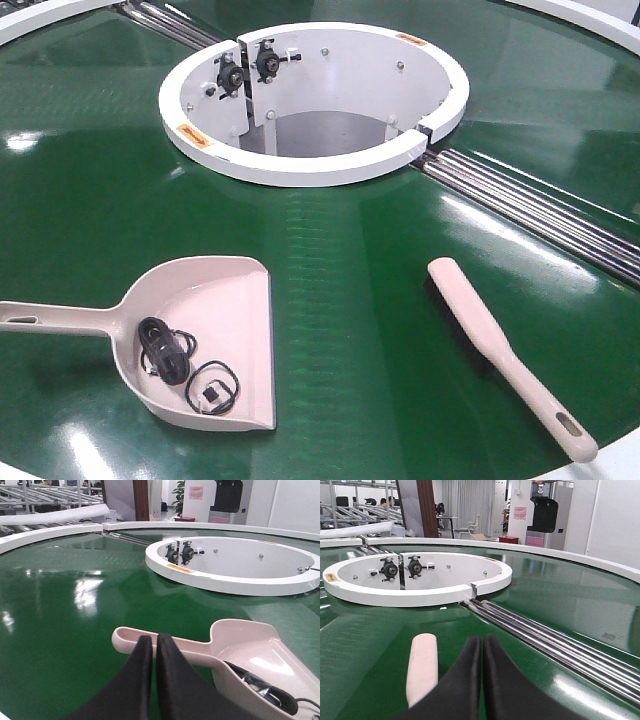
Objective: Clean and inspect green conveyor with broom and dustpan
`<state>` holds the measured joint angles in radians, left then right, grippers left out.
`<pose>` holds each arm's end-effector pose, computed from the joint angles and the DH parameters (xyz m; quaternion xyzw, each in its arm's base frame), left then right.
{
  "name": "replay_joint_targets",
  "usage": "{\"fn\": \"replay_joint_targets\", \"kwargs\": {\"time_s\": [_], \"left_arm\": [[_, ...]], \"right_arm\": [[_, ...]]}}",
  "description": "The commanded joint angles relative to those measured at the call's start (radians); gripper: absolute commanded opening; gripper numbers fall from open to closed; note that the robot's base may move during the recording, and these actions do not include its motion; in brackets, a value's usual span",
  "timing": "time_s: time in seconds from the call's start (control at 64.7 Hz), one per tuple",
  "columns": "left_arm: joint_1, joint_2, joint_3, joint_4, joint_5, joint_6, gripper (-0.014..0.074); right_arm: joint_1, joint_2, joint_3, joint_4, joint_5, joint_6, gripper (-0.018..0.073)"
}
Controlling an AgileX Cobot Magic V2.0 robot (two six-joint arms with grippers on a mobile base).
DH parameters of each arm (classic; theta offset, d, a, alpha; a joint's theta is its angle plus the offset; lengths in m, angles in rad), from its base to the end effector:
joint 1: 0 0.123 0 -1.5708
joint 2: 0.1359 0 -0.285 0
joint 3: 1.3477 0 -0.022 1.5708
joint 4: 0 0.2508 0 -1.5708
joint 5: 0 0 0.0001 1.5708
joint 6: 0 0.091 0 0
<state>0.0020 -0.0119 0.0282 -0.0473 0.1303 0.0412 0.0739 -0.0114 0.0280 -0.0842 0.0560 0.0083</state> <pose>0.0566 -0.0005 0.1925 -0.0007 0.7277 -0.0035 0.6858 0.0567 0.0038 0.1993 -0.0508 0.7000 -0.0023 0.7123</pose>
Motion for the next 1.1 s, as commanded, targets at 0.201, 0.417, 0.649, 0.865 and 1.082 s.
{"fn": "replay_joint_targets", "kwargs": {"time_s": [0.201, 0.417, 0.649, 0.865, 1.082], "left_arm": [[-0.007, -0.014, 0.009, -0.002, -0.068, -0.012, -0.0006], [-0.007, -0.014, 0.009, -0.002, -0.068, -0.012, -0.0006], [-0.007, -0.014, 0.009, -0.002, -0.068, -0.012, -0.0006], [-0.007, -0.014, 0.009, -0.002, -0.068, -0.012, -0.0006], [-0.007, -0.014, 0.009, -0.002, -0.068, -0.012, -0.0006]], "right_arm": [[0.0, -0.011, 0.003, -0.011, -0.074, 0.003, -0.0008], [0.0, -0.011, 0.003, -0.011, -0.074, 0.003, -0.0008], [0.0, -0.011, 0.003, -0.011, -0.074, 0.003, -0.0008], [0.0, -0.011, 0.003, -0.011, -0.074, 0.003, -0.0008], [0.0, -0.011, 0.003, -0.01, -0.074, 0.003, -0.0008]]}}
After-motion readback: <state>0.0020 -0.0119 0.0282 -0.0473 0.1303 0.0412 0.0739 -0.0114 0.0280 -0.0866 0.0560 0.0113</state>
